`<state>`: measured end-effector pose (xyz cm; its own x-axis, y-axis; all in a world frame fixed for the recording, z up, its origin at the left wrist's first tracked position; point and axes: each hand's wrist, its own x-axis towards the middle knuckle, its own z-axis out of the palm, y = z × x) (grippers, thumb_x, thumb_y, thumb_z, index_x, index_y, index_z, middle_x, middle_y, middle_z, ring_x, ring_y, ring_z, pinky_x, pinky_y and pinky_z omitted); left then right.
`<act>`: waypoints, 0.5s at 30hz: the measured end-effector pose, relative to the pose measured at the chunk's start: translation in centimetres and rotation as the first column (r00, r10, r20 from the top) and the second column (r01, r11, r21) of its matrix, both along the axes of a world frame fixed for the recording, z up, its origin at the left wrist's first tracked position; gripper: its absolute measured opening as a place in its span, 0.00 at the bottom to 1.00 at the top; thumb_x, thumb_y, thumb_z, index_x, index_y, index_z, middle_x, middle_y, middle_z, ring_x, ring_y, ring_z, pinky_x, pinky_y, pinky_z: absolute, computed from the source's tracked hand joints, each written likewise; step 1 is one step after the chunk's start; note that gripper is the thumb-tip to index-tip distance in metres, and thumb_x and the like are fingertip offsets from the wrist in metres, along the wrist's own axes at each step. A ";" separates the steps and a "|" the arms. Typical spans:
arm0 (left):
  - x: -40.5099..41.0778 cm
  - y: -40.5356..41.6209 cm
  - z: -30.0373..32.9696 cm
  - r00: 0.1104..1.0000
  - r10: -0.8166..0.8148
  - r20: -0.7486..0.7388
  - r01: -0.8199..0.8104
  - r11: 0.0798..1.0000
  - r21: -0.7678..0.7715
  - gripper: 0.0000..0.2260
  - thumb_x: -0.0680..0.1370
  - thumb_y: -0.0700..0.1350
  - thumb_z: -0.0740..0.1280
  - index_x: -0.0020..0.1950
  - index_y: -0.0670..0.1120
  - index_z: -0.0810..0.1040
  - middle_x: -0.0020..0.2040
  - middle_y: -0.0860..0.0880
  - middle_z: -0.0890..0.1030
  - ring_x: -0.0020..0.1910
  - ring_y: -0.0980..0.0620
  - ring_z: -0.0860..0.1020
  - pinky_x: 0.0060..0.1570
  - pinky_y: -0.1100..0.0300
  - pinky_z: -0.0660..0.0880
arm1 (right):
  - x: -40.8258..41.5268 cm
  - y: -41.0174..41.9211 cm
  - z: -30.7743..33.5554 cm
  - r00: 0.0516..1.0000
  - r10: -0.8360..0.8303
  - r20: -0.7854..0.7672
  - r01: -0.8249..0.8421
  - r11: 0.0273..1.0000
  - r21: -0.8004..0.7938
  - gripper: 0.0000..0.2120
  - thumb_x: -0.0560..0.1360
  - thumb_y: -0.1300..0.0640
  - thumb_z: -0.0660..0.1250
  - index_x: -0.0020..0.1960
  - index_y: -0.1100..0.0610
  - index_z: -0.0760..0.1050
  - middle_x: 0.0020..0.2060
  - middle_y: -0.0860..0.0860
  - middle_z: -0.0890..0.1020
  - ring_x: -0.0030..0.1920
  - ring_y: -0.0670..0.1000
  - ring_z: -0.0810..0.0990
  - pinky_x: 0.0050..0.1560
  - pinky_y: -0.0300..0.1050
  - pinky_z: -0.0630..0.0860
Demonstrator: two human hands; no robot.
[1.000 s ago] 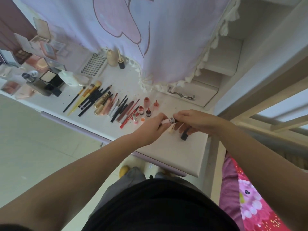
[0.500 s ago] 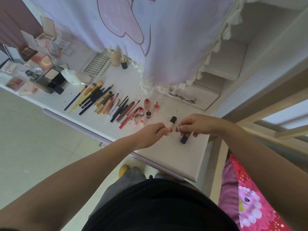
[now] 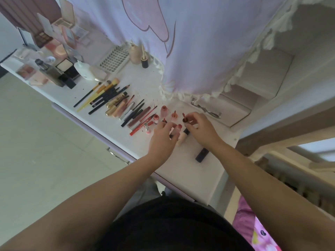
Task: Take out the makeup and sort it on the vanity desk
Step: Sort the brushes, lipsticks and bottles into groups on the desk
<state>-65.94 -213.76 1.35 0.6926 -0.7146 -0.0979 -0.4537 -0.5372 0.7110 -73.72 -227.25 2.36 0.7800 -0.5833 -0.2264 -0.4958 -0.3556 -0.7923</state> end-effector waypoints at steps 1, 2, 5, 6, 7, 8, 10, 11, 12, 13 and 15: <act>-0.2 -0.2 -0.3 1.000 0.028 -0.001 -0.028 1.000 -0.006 0.10 0.79 0.47 0.61 0.59 0.47 0.74 0.55 0.49 0.73 0.44 0.55 0.72 0.40 0.69 0.65 | 0.5 -0.1 -0.5 1.000 0.007 -0.001 -0.007 1.000 -0.015 0.08 0.77 0.58 0.64 0.56 0.55 0.74 0.54 0.51 0.77 0.50 0.45 0.76 0.45 0.28 0.68; -0.4 -0.5 -0.5 0.999 0.052 -0.012 -0.052 0.999 -0.011 0.09 0.79 0.47 0.61 0.58 0.47 0.74 0.55 0.49 0.73 0.42 0.56 0.72 0.39 0.70 0.65 | 0.9 -0.2 -1.0 1.000 0.014 -0.010 -0.014 0.999 -0.030 0.08 0.78 0.58 0.64 0.57 0.55 0.73 0.54 0.51 0.77 0.50 0.46 0.76 0.46 0.29 0.69; -0.5 -1.4 -1.0 0.991 0.125 -0.047 -0.126 0.992 -0.016 0.06 0.79 0.45 0.63 0.54 0.46 0.73 0.54 0.48 0.73 0.41 0.55 0.73 0.42 0.63 0.71 | 1.4 -0.6 -2.1 0.999 0.015 -0.051 -0.019 0.996 -0.085 0.08 0.78 0.57 0.63 0.56 0.56 0.71 0.53 0.51 0.78 0.50 0.48 0.78 0.49 0.39 0.72; -0.5 -1.8 -1.1 0.989 0.137 -0.051 -0.138 0.990 -0.010 0.06 0.79 0.44 0.63 0.54 0.45 0.73 0.54 0.47 0.73 0.44 0.52 0.74 0.44 0.59 0.73 | 1.3 -0.7 -2.4 0.997 0.027 -0.069 -0.034 0.993 -0.109 0.07 0.78 0.58 0.63 0.56 0.56 0.71 0.53 0.51 0.78 0.50 0.49 0.78 0.49 0.41 0.73; -0.5 -2.3 -1.3 0.989 0.141 -0.048 -0.141 0.990 0.002 0.07 0.78 0.44 0.63 0.54 0.44 0.73 0.53 0.46 0.73 0.46 0.50 0.74 0.46 0.56 0.74 | 1.2 -0.8 -2.6 0.995 0.046 -0.085 -0.056 0.990 -0.129 0.07 0.78 0.58 0.63 0.56 0.56 0.71 0.53 0.51 0.78 0.50 0.50 0.78 0.49 0.43 0.74; -0.6 -2.7 -1.4 0.989 0.139 -0.041 -0.139 0.990 0.017 0.07 0.78 0.44 0.63 0.55 0.43 0.73 0.53 0.45 0.74 0.47 0.48 0.74 0.47 0.55 0.74 | 0.9 -0.7 -2.8 0.993 0.066 -0.095 -0.079 0.987 -0.138 0.07 0.78 0.58 0.63 0.56 0.56 0.71 0.53 0.51 0.77 0.49 0.50 0.78 0.50 0.44 0.75; -0.9 -3.2 -1.7 0.991 0.132 -0.034 -0.131 0.991 0.037 0.07 0.78 0.43 0.63 0.55 0.43 0.73 0.53 0.44 0.74 0.46 0.47 0.74 0.46 0.55 0.73 | 0.1 -0.5 -3.0 0.991 0.086 -0.101 -0.100 0.985 -0.140 0.08 0.78 0.57 0.63 0.57 0.55 0.71 0.53 0.51 0.77 0.48 0.49 0.78 0.50 0.47 0.77; -1.0 -3.3 -1.8 0.991 0.125 -0.042 -0.123 0.992 0.040 0.07 0.78 0.43 0.63 0.55 0.43 0.73 0.53 0.44 0.74 0.46 0.47 0.74 0.46 0.55 0.73 | -0.4 -0.4 -3.1 0.992 0.082 -0.099 -0.096 0.985 -0.145 0.08 0.78 0.57 0.63 0.57 0.55 0.71 0.53 0.51 0.77 0.47 0.49 0.78 0.49 0.48 0.77; -1.2 -3.4 -2.0 0.992 0.116 -0.055 -0.114 0.993 0.042 0.07 0.78 0.43 0.63 0.55 0.43 0.72 0.53 0.44 0.74 0.45 0.46 0.75 0.46 0.55 0.73 | -0.8 -0.4 -3.1 0.993 0.069 -0.095 -0.083 0.984 -0.156 0.08 0.78 0.57 0.63 0.56 0.56 0.71 0.52 0.52 0.76 0.46 0.49 0.78 0.48 0.48 0.77; -1.3 -3.3 -2.1 0.992 0.108 -0.066 -0.105 0.994 0.043 0.07 0.78 0.43 0.63 0.55 0.43 0.72 0.54 0.44 0.73 0.44 0.46 0.76 0.45 0.55 0.74 | -1.1 -0.4 -3.2 0.995 0.046 -0.089 -0.060 0.984 -0.166 0.08 0.78 0.56 0.62 0.56 0.56 0.71 0.52 0.52 0.76 0.45 0.50 0.77 0.48 0.48 0.76; -1.4 -3.5 -2.1 0.992 0.090 -0.083 -0.087 0.995 0.040 0.07 0.79 0.42 0.62 0.56 0.44 0.72 0.55 0.45 0.73 0.44 0.45 0.77 0.45 0.53 0.74 | -1.6 -0.7 -3.2 0.997 -0.012 -0.078 -0.002 0.984 -0.175 0.08 0.78 0.55 0.62 0.56 0.57 0.71 0.52 0.53 0.76 0.44 0.51 0.77 0.47 0.49 0.76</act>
